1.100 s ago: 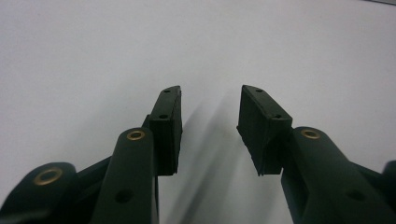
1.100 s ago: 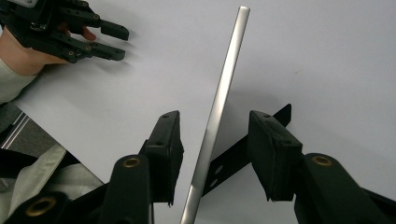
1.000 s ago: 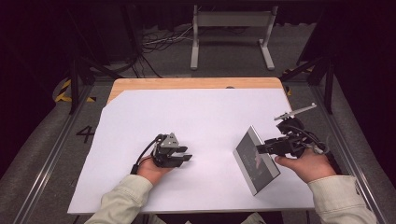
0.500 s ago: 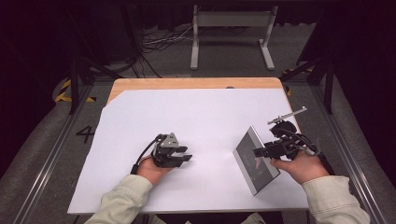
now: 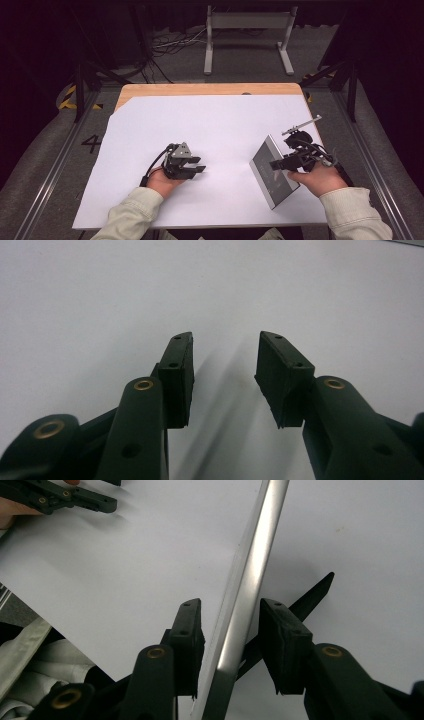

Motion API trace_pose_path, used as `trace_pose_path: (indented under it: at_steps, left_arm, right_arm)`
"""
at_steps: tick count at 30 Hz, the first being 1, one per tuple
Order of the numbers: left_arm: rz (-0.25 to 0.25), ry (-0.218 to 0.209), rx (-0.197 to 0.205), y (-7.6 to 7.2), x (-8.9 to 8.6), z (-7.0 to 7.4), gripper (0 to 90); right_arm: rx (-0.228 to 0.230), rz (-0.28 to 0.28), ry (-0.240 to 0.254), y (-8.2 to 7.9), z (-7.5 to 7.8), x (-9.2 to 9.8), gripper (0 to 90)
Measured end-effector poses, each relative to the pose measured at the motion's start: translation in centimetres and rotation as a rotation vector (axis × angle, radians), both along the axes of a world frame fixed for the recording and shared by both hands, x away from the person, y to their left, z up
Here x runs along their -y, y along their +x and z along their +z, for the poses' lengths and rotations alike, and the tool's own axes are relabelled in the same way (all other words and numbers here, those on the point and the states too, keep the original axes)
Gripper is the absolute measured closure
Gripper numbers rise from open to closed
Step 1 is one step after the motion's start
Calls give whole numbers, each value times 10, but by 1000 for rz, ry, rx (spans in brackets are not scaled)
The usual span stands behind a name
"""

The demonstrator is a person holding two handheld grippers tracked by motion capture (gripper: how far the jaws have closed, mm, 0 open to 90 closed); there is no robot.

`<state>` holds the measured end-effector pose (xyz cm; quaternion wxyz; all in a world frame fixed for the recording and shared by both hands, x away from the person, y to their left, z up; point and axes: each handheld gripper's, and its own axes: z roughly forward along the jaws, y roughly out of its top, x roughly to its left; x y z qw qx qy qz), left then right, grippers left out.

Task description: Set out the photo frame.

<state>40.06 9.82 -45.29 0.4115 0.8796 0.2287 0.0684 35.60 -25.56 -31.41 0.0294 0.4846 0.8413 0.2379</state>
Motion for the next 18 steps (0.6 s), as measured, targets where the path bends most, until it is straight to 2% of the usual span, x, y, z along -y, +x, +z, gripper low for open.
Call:
trace_pose_path:
  at_steps: [2, 4, 11, 18]
  left_arm:
    - [0, 0, -1, 0, 0, 0, 590]
    - [0, 0, 0, 0, 0, 0, 590]
    - [0, 0, -1, 0, 0, 0, 590]
    - [4, -11, -2, 0, -2, 1, 589]
  right_arm:
    - [2, 2, -11, 0, 1, -1, 671]
    - [4, 20, -9, 0, 1, -1, 732]
    - [15, 16, -48, 0, 4, -4, 786]
    - [4, 34, -44, 1, 6, -4, 829]
